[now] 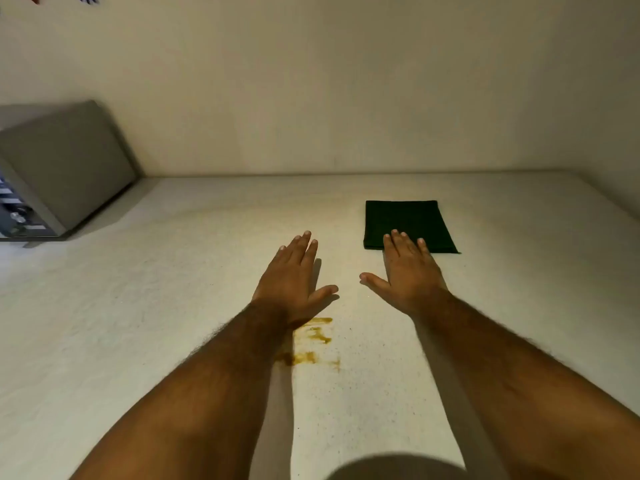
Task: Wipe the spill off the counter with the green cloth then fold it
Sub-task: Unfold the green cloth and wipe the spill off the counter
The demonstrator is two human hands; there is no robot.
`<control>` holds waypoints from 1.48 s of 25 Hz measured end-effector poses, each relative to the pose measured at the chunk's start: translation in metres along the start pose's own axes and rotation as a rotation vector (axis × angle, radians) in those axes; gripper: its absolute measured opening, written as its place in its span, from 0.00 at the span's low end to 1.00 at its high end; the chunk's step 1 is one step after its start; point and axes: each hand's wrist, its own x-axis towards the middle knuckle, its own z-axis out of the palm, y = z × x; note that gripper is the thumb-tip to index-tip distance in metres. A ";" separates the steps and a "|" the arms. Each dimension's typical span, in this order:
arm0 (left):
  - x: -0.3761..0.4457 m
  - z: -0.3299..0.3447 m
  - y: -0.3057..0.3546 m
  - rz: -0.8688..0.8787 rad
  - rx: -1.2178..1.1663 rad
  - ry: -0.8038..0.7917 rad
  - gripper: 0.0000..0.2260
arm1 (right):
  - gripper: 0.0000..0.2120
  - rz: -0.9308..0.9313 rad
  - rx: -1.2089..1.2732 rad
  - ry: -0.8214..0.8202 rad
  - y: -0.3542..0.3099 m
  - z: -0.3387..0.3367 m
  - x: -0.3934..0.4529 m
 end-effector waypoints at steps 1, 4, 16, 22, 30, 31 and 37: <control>0.003 0.005 0.000 -0.010 -0.055 -0.024 0.47 | 0.50 -0.006 -0.017 0.006 0.004 0.003 0.006; 0.013 0.016 -0.005 -0.052 -0.158 -0.072 0.47 | 0.44 0.023 -0.012 0.022 0.019 0.006 0.026; 0.043 0.023 -0.036 -0.025 -0.145 -0.107 0.38 | 0.06 0.112 0.223 0.142 0.032 -0.016 0.079; 0.044 0.007 -0.040 -0.093 -0.412 0.017 0.29 | 0.21 0.329 0.954 0.269 0.024 -0.082 0.081; 0.038 -0.035 -0.009 -0.037 -0.875 0.032 0.40 | 0.20 0.042 0.865 0.006 -0.031 -0.164 0.035; 0.037 -0.043 -0.004 -0.027 -0.972 0.017 0.43 | 0.18 0.004 0.866 -0.038 -0.042 -0.169 0.027; 0.020 -0.066 -0.025 0.018 -1.262 -0.164 0.23 | 0.10 -0.046 0.843 -0.182 -0.085 -0.190 -0.013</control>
